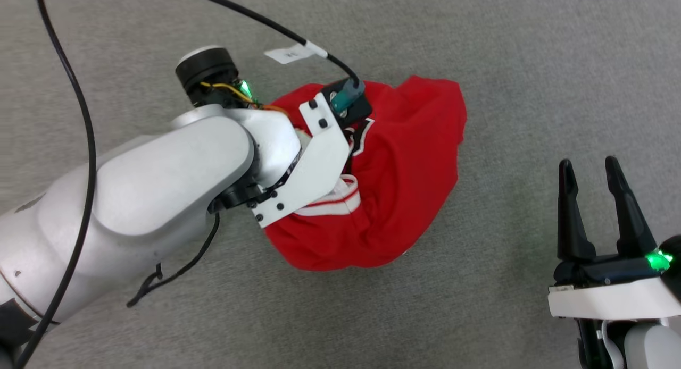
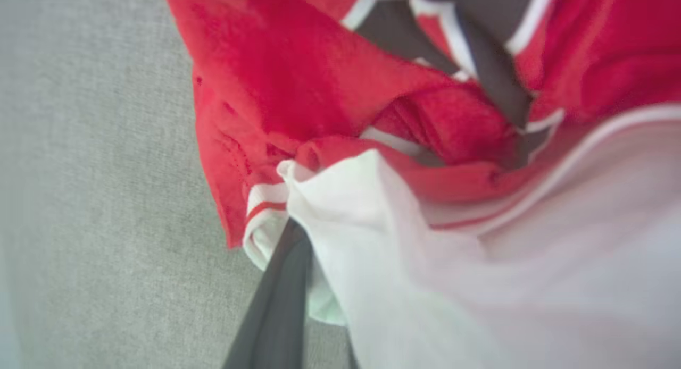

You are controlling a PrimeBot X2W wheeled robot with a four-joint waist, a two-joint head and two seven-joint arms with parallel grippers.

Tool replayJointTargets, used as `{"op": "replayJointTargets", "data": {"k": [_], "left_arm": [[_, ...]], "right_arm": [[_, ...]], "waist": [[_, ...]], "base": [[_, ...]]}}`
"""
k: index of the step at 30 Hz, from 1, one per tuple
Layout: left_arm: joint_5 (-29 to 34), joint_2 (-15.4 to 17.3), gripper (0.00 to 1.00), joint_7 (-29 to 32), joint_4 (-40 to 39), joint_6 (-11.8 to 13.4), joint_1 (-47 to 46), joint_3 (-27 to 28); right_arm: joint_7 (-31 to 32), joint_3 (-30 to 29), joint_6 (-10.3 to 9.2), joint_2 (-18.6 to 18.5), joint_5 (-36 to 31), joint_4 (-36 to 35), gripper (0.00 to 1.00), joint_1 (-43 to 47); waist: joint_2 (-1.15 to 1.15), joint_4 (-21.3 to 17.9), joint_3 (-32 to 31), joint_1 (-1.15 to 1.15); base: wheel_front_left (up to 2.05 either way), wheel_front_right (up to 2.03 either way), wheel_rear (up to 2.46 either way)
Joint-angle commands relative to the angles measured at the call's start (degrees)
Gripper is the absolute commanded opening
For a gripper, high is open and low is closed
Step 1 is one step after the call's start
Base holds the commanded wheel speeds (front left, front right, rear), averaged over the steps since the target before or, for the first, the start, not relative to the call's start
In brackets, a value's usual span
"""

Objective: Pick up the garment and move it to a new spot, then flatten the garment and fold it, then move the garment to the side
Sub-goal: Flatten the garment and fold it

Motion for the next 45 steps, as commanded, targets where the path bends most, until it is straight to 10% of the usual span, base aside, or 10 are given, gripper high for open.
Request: {"op": "replayJointTargets", "data": {"k": [1,21,29,30,31,32,45], "left_arm": [[-0.5,-0.2,0.00,-3.0,0.2,0.0,-0.7,0.1],[-7.0,16.5,0.00,-29.3,6.2,3.3,19.1,0.1],[-12.3,17.3,0.00,-33.2,7.8,6.5,32.7,-0.9],[-12.6,17.2,0.31,-34.2,7.8,7.2,33.2,-0.4],[-12.6,17.2,0.31,-34.2,7.8,7.2,33.2,-0.4],[-12.4,17.4,1.00,-35.3,7.6,7.6,33.2,0.1],[-5.4,21.5,1.00,-56.1,-3.3,21.1,33.7,8.0]], "right_arm": [[-0.1,-0.3,-0.04,0.1,-0.9,0.1,1.00,1.0],[-0.1,-0.9,-0.04,0.1,-4.7,-0.4,1.00,6.8],[-0.1,-1.0,-0.04,0.1,-5.0,-0.1,1.00,7.1],[-0.1,-1.1,-0.04,0.1,-5.1,0.0,1.00,7.3],[-0.1,-1.1,-0.04,0.1,-5.1,0.0,1.00,7.3],[-0.1,-1.2,-0.04,0.1,-5.1,0.1,1.00,7.4],[-0.1,-5.2,-0.04,0.1,-6.6,-0.8,1.00,9.3]], "waist": [[0.00,2.5,-2.9,-0.01],[0.00,12.4,-12.1,-0.01],[0.00,12.0,-12.4,-0.01],[0.00,12.1,-12.7,-0.01],[0.00,12.1,-12.7,-0.01],[0.00,12.2,-13.1,-0.01],[0.00,15.7,-22.1,-0.01]], "base": [[0.00,0.00,0.00],[0.00,0.00,0.00],[0.00,0.00,0.00],[0.00,0.00,0.00],[0.00,0.00,0.00],[0.00,0.00,0.00],[0.00,0.00,0.00]]}}
